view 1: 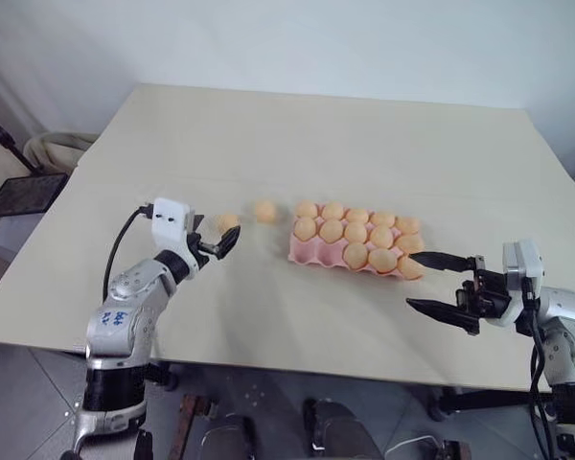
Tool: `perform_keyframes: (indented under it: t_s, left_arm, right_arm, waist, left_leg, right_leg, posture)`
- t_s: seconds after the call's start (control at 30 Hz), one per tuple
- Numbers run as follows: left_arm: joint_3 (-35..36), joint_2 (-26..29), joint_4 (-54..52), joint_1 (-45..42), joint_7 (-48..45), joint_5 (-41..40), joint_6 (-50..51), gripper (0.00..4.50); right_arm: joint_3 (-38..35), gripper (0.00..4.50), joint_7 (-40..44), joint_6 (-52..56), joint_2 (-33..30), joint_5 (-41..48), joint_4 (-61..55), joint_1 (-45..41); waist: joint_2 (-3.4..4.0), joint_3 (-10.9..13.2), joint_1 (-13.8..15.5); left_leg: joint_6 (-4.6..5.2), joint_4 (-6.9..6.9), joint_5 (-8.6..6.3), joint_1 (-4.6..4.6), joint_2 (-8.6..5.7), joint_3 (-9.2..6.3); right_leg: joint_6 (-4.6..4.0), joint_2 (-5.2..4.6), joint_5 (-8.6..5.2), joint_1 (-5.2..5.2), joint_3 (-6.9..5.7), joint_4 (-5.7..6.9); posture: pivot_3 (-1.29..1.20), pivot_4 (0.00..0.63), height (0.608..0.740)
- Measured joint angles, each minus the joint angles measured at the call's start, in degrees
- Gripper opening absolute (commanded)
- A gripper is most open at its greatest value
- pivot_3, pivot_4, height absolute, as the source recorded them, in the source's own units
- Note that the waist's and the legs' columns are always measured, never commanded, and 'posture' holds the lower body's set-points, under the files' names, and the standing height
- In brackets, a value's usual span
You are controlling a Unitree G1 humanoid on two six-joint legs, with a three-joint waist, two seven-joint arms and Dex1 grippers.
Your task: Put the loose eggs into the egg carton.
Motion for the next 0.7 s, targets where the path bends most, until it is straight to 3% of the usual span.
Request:
perform_keyframes:
  t_s: [0.5,0.6,0.7]
  left_arm:
    - [-4.63,-2.18,25.12,-11.36,-0.70,5.28,-8.84,4.49]
    - [-5.39,-2.34,28.39,-12.82,-0.92,6.31,-9.97,3.88]
    - [-5.93,-2.28,29.64,-13.12,-1.03,7.35,-10.93,2.88]
  right_arm:
    - [-1.99,4.50,-1.81,0.13,-0.15,-0.01,-3.27,3.27]
    - [-2.04,4.50,-2.05,0.19,-0.15,-0.01,-3.34,3.36]
    - [-2.12,4.50,-2.36,0.21,-0.15,-0.02,-3.34,3.42]
  waist:
    - [0.00,0.00,0.22]
    - [0.00,0.00,0.15]
    - [0.00,0.00,0.13]
  left_leg:
    - [-0.17,0.00,-0.09,-0.02,0.08,-0.02]
    - [-0.15,-0.01,-0.08,-0.03,0.08,-0.01]
    - [-0.12,-0.03,-0.06,-0.03,0.11,-0.02]
  right_leg:
    - [-0.05,0.13,-0.05,-0.05,-0.03,0.01]
    - [-0.04,0.14,-0.05,-0.06,-0.02,0.01]
    - [-0.05,0.17,-0.05,-0.07,-0.02,0.01]
  posture:
    - [0.00,0.150,0.740]
    - [0.00,0.150,0.740]
    - [0.00,0.150,0.740]
